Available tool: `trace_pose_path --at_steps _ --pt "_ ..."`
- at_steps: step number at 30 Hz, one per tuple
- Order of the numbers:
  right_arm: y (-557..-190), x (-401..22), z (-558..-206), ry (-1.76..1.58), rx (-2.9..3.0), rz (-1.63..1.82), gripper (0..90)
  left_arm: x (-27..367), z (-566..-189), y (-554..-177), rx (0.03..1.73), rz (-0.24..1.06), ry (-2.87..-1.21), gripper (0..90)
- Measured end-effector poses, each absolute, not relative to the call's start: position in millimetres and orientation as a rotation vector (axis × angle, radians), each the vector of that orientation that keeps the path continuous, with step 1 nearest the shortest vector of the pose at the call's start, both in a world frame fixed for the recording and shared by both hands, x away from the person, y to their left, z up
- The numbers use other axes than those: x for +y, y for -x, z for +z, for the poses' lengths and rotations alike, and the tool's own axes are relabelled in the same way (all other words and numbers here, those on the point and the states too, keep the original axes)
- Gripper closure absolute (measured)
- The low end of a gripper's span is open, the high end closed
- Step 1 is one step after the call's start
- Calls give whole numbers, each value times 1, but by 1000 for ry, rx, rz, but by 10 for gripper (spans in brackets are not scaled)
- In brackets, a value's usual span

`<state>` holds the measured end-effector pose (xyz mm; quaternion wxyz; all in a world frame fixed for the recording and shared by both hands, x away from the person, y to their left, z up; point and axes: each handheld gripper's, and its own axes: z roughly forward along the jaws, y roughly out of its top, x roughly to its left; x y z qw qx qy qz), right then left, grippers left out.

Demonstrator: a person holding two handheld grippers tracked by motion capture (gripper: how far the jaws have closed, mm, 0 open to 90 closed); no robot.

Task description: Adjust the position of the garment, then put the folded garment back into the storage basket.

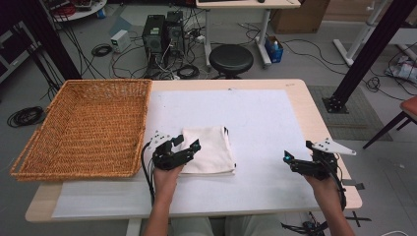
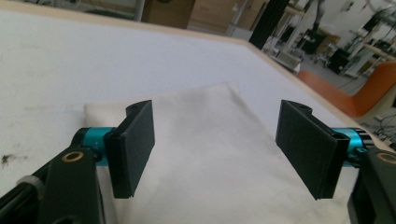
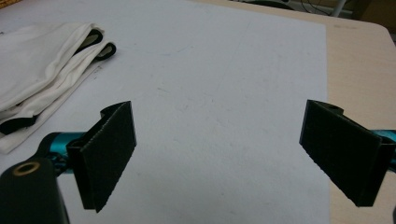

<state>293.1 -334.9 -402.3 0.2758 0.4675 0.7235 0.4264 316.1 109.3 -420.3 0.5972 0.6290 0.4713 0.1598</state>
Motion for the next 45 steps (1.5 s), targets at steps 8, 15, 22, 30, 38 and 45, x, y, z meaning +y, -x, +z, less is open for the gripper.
trace_pose_path --at_steps 8,15,22,30,38,45 --pt "-284 -335 -393 -1235 1930 1149 103 110 -407 -303 990 531 -1458 281" --pt "-281 -335 -391 -1225 1927 1143 103 111 -405 -303 1024 538 -1490 279" --pt "-279 -336 -391 -1221 1929 1145 103 108 -405 -303 1054 519 -1500 279" --pt "-279 -336 -391 -1219 1933 1151 103 109 -406 -305 1091 515 -1524 279" --pt "-281 -337 -394 -1222 1941 1164 103 109 -412 -313 1154 521 -1582 279" --pt "-286 -334 -399 -1222 1960 1166 103 108 -430 -331 1315 525 -1700 279"
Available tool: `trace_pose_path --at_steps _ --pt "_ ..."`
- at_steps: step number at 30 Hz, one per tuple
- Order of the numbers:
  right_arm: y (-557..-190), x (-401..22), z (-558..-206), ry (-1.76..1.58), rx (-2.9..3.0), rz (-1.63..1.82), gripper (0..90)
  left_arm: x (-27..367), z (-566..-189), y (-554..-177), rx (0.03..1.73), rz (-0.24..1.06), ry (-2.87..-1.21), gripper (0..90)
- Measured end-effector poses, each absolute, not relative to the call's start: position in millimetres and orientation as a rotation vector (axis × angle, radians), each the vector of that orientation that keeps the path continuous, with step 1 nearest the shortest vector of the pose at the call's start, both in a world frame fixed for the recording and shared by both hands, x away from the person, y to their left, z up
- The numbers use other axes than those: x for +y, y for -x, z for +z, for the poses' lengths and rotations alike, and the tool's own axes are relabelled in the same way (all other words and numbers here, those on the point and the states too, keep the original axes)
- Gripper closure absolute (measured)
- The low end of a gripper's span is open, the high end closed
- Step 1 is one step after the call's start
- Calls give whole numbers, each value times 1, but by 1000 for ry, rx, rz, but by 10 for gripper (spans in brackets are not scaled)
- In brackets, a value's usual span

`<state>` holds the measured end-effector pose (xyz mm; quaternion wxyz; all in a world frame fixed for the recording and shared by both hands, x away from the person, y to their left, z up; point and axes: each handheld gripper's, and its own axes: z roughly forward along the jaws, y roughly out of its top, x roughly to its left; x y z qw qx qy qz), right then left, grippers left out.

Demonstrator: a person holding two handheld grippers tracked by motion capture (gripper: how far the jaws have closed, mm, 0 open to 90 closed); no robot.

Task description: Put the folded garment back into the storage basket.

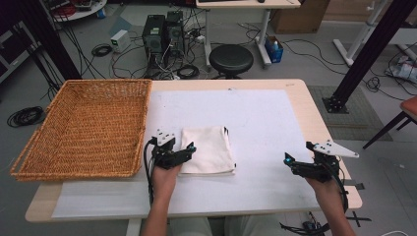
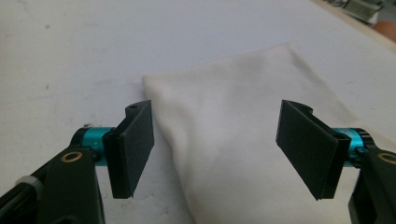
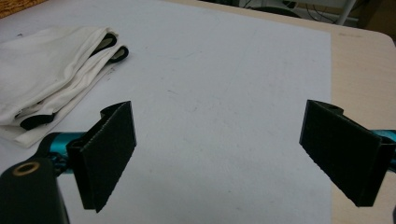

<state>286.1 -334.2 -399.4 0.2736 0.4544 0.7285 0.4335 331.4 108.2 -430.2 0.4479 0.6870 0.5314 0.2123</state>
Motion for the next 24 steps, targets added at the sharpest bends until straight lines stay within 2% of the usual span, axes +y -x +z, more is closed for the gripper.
trace_pose_path --at_steps 9,10,13,16,18,21,24 --pt "-291 -337 -405 -1259 1969 1171 103 101 -450 -345 1403 449 -1788 288" --pt "-291 -337 -405 -1259 1968 1170 103 99 -451 -345 1386 435 -1793 331" --pt "-292 -338 -406 -1267 1968 1173 103 94 -452 -342 1299 397 -1813 539" --pt "-293 -337 -407 -1268 1973 1176 104 96 -453 -346 1316 341 -1785 674" --pt "-293 -337 -407 -1266 1974 1177 103 99 -454 -347 1320 296 -1769 734" --pt "-292 -339 -407 -1279 1971 1182 103 104 -455 -349 1317 249 -1742 763" --pt "-292 -341 -408 -1292 1969 1185 103 105 -452 -346 1257 263 -1712 781"
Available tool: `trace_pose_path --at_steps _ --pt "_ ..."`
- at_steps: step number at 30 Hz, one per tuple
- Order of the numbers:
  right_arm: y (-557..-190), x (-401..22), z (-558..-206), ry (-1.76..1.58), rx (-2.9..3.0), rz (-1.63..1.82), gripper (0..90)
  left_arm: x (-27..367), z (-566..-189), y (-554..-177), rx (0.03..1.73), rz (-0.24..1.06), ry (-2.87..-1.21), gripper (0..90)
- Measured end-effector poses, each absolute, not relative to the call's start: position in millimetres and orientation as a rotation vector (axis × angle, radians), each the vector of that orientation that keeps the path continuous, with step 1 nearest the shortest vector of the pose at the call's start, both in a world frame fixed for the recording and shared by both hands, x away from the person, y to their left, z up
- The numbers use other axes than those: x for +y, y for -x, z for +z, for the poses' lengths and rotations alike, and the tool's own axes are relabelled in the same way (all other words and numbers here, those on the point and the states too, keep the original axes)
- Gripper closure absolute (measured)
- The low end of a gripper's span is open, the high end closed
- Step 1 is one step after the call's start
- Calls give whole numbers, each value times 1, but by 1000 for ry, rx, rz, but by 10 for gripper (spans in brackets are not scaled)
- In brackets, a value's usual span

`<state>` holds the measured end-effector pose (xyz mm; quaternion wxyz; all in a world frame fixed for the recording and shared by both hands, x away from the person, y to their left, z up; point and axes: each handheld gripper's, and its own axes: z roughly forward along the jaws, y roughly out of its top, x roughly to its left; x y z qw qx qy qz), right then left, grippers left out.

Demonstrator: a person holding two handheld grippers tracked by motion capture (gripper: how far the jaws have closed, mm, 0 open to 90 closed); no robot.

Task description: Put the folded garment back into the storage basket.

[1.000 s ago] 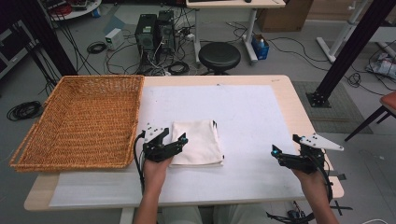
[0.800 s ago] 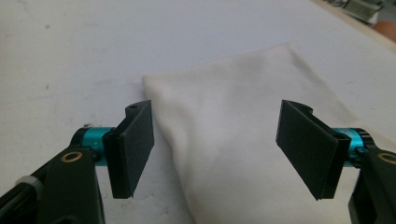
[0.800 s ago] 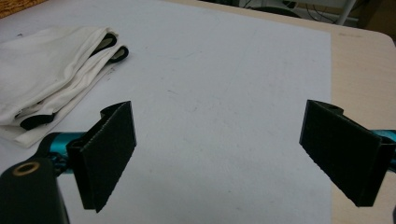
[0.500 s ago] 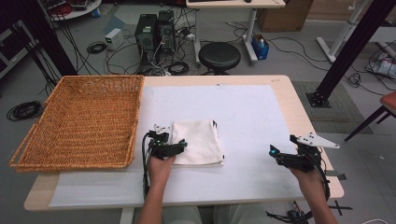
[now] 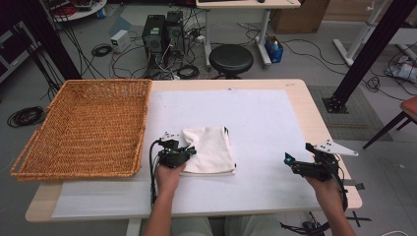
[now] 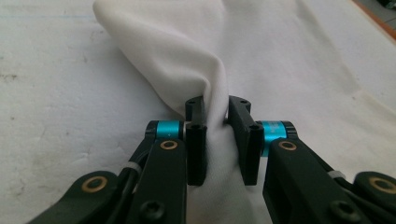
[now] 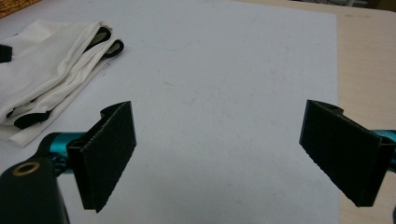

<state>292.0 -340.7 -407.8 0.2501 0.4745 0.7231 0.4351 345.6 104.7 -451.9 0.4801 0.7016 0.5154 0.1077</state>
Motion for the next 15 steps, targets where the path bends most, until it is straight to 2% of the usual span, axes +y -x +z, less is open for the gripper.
trace_pose_path --at_steps 7,9,15 --pt "-291 -345 -408 -1305 1961 1190 103 100 -428 -337 1039 279 -1599 787" --pt "-291 -346 -408 -1309 1959 1196 103 95 -411 -335 927 288 -1584 787" --pt "-290 -348 -407 -1311 1947 1202 104 88 -375 -332 761 316 -1551 792"
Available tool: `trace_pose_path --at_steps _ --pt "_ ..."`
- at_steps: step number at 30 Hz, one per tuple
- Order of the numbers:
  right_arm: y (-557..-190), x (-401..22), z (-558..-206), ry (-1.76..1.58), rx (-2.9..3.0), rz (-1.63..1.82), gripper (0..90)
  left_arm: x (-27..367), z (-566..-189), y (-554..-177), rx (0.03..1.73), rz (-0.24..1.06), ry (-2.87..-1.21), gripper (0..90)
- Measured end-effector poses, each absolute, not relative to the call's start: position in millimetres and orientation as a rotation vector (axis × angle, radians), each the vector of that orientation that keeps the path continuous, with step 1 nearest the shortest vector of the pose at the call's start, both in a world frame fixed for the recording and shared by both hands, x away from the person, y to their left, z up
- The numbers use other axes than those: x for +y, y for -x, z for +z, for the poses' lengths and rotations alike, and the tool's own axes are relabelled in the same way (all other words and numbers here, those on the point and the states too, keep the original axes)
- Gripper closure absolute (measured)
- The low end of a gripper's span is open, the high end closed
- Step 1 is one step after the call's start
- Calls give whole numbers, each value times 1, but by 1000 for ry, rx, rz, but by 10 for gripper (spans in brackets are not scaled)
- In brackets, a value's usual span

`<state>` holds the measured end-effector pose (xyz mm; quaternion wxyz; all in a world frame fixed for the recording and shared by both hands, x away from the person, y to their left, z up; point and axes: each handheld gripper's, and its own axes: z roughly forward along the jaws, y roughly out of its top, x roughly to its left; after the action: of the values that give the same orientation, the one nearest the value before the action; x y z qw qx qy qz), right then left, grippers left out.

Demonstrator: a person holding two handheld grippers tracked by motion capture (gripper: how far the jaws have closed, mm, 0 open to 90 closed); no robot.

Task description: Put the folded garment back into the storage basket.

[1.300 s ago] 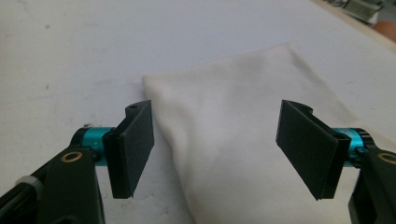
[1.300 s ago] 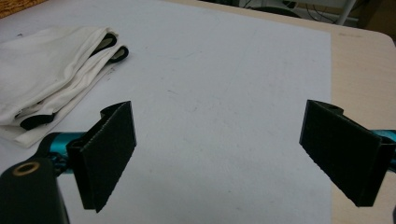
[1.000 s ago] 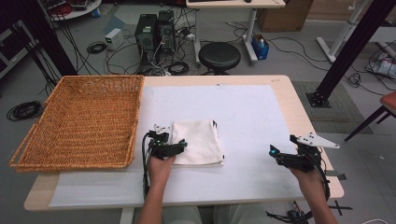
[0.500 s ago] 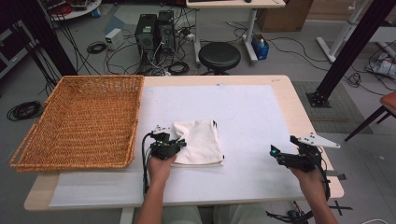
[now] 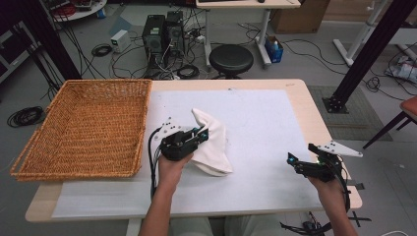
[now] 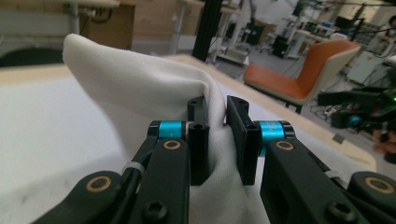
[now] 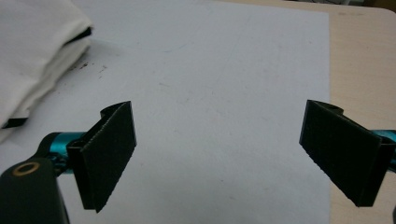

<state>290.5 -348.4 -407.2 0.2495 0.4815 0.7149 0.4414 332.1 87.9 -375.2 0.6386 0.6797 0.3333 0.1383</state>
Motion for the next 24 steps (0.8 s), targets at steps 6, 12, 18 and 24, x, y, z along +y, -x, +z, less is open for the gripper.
trace_pose_path --at_steps 6,12,18,24 --pt "-291 -351 -406 -1322 1936 1188 104 90 -332 -333 630 346 -1526 795" --pt "-292 -350 -406 -1323 1940 1187 103 105 -297 -335 549 377 -1484 796" --pt "-295 -347 -403 -1335 1930 1176 103 123 -267 -335 483 407 -1457 796" --pt "-296 -341 -402 -1322 1944 1167 104 150 -242 -332 433 468 -1438 796"
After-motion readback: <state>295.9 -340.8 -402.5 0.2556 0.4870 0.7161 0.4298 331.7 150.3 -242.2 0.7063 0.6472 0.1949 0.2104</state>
